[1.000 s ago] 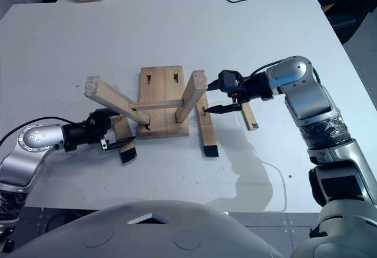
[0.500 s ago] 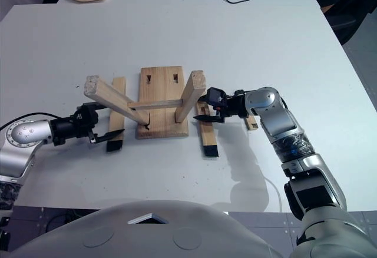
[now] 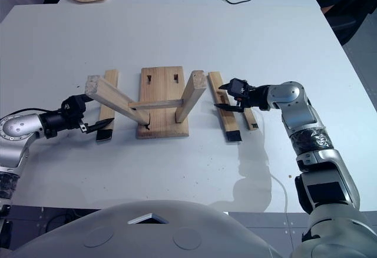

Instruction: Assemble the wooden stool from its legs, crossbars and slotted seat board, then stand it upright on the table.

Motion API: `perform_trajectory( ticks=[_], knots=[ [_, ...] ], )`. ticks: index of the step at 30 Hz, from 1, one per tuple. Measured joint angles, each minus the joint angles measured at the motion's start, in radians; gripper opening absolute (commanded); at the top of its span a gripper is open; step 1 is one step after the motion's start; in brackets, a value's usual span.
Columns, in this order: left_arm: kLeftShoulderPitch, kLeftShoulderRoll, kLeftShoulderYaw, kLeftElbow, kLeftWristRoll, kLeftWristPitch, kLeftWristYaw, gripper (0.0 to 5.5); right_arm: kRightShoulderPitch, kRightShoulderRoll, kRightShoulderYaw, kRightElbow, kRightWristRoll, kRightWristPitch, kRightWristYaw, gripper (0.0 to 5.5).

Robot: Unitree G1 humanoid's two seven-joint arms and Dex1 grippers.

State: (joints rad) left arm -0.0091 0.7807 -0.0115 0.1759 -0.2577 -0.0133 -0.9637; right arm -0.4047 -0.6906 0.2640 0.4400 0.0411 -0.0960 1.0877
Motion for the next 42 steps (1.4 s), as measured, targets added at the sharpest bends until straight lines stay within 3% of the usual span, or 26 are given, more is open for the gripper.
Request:
perform_trajectory(
  ticks=[11, 20, 25, 32, 42],
  knots=[
    [-0.227, -0.208, 0.035, -0.126, -0.147, 0.257, 0.107, 4.46, 0.131, -0.068, -0.069, -0.446, 0.086, 0.173, 0.06, 3.15],
    [0.087, -0.192, -0.135, -0.371, 0.005, 0.231, 0.117, 4.46, 0.373, -0.184, 0.015, -0.702, 0.117, 0.269, 0.194, 3.15],
    [0.049, -0.325, -0.2, -0.55, -0.044, 0.377, 0.22, 4.46, 0.456, -0.127, 0.098, -0.795, 0.115, 0.334, 0.141, 3.15],
    [0.057, -0.366, -0.24, -0.567, -0.04, 0.427, 0.282, 4.46, 0.37, -0.094, 0.102, -0.689, 0.094, 0.339, 0.109, 3.15],
    [-0.019, -0.253, -0.098, -0.465, -0.041, 0.407, 0.237, 4.46, 0.217, 0.047, 0.049, -0.473, 0.057, 0.308, -0.046, 3.15]
  ],
)
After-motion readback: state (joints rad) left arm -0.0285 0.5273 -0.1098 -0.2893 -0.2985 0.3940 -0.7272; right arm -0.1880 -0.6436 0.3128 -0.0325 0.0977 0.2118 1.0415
